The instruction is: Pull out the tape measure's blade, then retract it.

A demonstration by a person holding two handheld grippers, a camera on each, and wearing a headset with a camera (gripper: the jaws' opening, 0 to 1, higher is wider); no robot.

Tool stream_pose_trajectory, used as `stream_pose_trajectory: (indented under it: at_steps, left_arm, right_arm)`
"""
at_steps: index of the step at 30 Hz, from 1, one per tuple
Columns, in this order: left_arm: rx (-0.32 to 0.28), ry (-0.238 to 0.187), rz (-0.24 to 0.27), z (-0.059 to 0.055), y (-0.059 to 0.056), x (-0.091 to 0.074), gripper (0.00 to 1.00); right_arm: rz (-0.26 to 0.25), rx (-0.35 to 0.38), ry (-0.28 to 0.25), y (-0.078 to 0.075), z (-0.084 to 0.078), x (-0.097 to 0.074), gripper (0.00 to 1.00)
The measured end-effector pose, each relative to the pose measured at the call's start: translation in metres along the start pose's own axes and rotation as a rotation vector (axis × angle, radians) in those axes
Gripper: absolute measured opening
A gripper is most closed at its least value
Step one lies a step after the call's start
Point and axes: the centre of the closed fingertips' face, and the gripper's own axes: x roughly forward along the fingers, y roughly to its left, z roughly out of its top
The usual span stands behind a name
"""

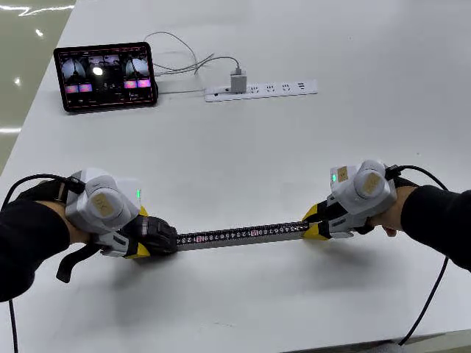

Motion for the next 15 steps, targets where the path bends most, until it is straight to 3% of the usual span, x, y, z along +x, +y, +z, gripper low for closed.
stream_pose_trajectory:
  at_steps: [15]
  left_arm:
    - [-0.003, -0.007, 0.002, 0.0014, -0.0010, -0.0006, 0.31]
  right_arm:
    - [0.000, 0.010, 0.005, 0.0021, -0.0002, -0.0022, 0.09]
